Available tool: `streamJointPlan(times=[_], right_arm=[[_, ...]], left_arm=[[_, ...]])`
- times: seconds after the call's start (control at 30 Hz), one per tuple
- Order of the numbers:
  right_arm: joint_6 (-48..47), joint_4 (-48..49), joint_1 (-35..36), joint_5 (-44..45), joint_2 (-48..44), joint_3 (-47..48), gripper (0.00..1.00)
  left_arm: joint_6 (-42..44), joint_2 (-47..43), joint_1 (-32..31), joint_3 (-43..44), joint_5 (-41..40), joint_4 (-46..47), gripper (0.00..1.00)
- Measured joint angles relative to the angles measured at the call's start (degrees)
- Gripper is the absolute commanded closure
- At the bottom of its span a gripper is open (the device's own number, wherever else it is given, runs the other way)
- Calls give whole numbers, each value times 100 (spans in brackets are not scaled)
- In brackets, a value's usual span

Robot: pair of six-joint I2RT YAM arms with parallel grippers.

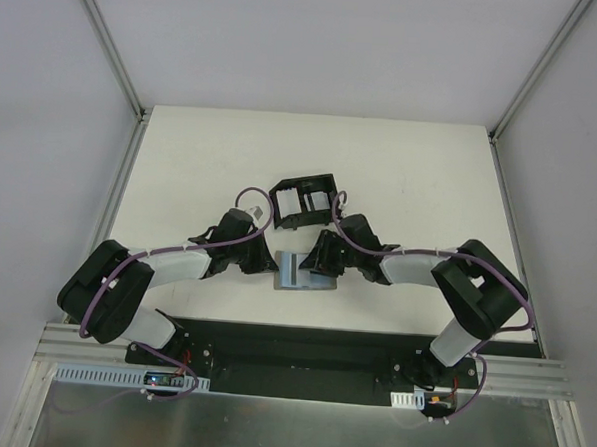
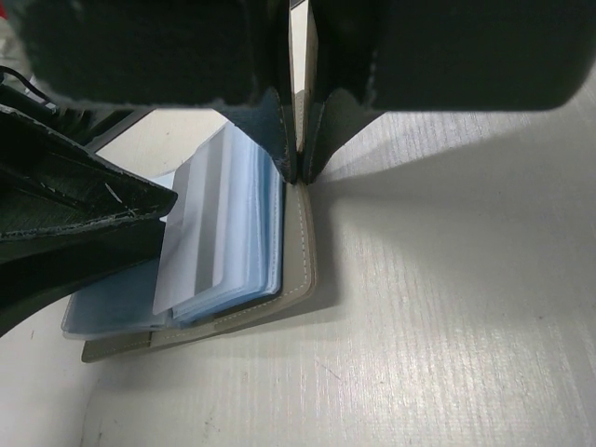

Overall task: Put the credit cards into the card holder
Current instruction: Insert the credit card into the card holder.

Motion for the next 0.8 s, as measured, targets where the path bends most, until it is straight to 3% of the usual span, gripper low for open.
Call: streamJointPlan(times=[0.5,0.8], right_arm=[[-328,-1187,363,11,428,1056,61],[-1073,-2146,339,525,-15,1266,54]], left_arm=[[4,-7,0,0,28,-94,100],[2,-229,0,0,50,-101,100]])
